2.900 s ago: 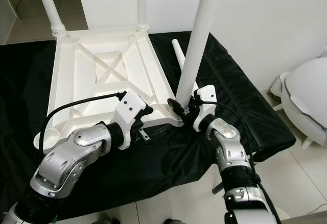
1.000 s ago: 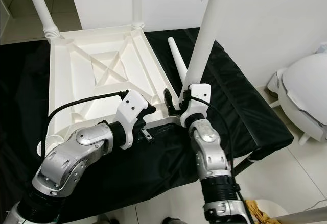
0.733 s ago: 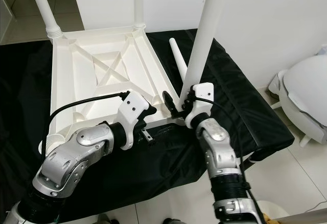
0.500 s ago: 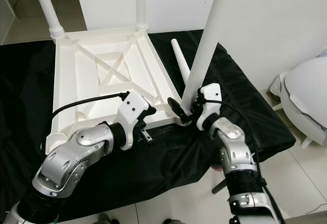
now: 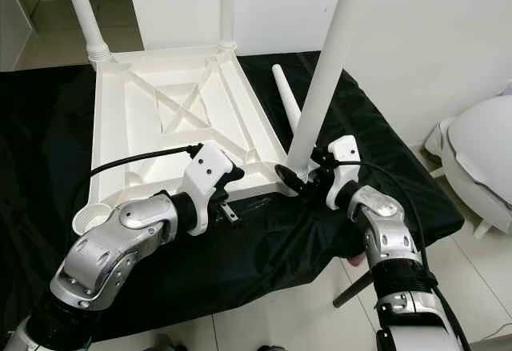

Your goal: Building children table

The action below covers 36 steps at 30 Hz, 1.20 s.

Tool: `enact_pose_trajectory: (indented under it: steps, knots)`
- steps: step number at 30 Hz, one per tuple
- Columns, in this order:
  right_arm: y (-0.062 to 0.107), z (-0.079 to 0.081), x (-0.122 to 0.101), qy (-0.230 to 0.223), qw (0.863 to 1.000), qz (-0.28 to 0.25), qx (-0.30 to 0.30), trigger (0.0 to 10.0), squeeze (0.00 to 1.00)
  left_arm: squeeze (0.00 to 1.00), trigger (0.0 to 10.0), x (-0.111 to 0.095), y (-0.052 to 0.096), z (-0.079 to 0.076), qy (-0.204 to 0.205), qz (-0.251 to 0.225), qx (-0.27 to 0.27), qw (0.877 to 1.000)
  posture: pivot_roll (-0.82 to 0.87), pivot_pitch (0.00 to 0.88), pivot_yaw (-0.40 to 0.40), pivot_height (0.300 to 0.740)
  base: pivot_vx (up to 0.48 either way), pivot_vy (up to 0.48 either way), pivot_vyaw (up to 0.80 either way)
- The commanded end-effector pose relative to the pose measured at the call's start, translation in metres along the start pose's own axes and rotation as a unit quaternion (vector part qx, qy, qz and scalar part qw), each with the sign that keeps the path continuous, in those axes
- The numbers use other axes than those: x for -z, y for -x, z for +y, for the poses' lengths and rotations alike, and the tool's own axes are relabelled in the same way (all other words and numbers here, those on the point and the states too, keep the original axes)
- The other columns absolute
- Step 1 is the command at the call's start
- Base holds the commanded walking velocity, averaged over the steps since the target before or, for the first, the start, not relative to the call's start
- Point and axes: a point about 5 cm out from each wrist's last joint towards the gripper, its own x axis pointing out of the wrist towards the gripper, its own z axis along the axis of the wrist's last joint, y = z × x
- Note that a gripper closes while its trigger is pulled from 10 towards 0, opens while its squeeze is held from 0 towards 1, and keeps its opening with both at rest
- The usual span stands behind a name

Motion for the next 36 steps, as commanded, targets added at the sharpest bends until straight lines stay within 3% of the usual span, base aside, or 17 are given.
enact_pose_trajectory:
  steps: [1, 8, 9, 11, 12, 24, 25, 36]
  knots:
    - [-0.001, -0.002, 0.0, -0.008, 1.0, -0.012, 0.002, 10.0, 0.0, 0.0, 10.0, 0.0, 0.0, -0.002, -0.004, 0.0, 0.007, 1.0, 0.0, 0.042, -0.013, 0.74, 0.0, 0.0, 0.0]
    - [-0.01, -0.004, 0.002, -0.006, 1.0, -0.019, 0.01, 10.0, 0.0, 0.0, 10.0, -0.001, 0.0, -0.001, -0.006, 0.001, 0.007, 1.0, 0.0, 0.043, -0.006, 0.74, 0.0, 0.0, 0.0]
    - [-0.011, -0.004, 0.002, -0.008, 1.0, -0.021, 0.01, 3.9, 0.0, 0.0, 10.0, -0.001, 0.0, -0.001, -0.006, 0.001, 0.007, 1.0, 0.0, 0.046, -0.006, 0.74, 0.0, 0.0, 0.0]
    - [-0.012, -0.004, 0.002, -0.01, 1.0, -0.022, 0.009, 3.9, 0.0, 0.0, 10.0, -0.001, 0.0, -0.001, -0.006, 0.001, 0.007, 1.0, 0.0, 0.046, -0.006, 0.74, 0.0, 0.0, 0.0]
    - [-0.012, -0.003, 0.003, -0.011, 1.0, -0.019, 0.007, 0.0, 0.0, 0.0, 10.0, -0.001, 0.0, 0.0, -0.006, 0.001, 0.007, 1.0, 0.01, 0.047, -0.006, 0.74, 0.0, 0.0, 0.0]
    - [-0.009, -0.002, 0.009, -0.021, 0.999, -0.023, 0.006, 0.0, 0.0, 0.0, 10.0, -0.002, 0.001, 0.0, -0.001, 0.0, 0.0, 1.0, 0.0, 0.07, -0.011, 0.74, 0.0, 0.0, 0.0]
    - [-0.009, -0.002, 0.009, -0.022, 0.999, -0.02, 0.012, 10.0, 0.0, 0.0, 10.0, -0.002, 0.001, 0.0, -0.001, 0.0, 0.0, 1.0, 0.0, 0.077, -0.009, 0.74, 0.0, 0.0, 0.0]
    - [-0.018, 0.001, 0.004, -0.04, 0.993, -0.029, 0.104, 10.0, 0.0, 0.0, 10.0, -0.001, 0.002, 0.001, 0.003, 0.0, -0.003, 1.0, 0.0, 0.092, -0.002, 0.74, 0.0, 0.0, 0.0]
